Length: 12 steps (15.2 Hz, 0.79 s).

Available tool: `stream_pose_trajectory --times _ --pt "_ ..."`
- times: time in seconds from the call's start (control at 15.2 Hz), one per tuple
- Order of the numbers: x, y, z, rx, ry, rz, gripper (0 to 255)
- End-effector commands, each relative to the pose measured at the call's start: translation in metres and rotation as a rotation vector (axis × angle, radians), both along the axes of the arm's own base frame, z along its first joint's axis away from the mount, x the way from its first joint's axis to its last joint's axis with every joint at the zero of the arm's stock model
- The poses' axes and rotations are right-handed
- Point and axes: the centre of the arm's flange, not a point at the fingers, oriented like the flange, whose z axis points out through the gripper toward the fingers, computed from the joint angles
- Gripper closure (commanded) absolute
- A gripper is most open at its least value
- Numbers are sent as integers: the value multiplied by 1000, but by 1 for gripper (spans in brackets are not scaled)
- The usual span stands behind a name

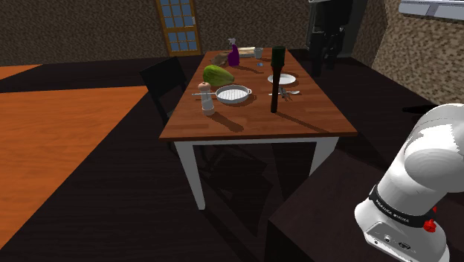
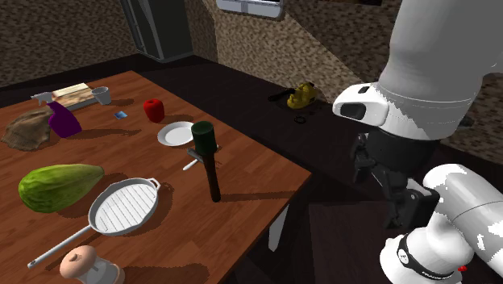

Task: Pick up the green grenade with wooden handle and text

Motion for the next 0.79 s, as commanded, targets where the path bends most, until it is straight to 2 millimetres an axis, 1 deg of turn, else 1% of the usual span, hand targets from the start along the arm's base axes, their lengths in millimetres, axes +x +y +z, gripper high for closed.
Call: stream_pose_trajectory --times 0.0,0.33,0.73 --pt "0 0 0 0 0 0 0" --pt "57 -25 -4 -18 -14 -84 0" --pt "123 -61 -7 -40 -32 -184 0"
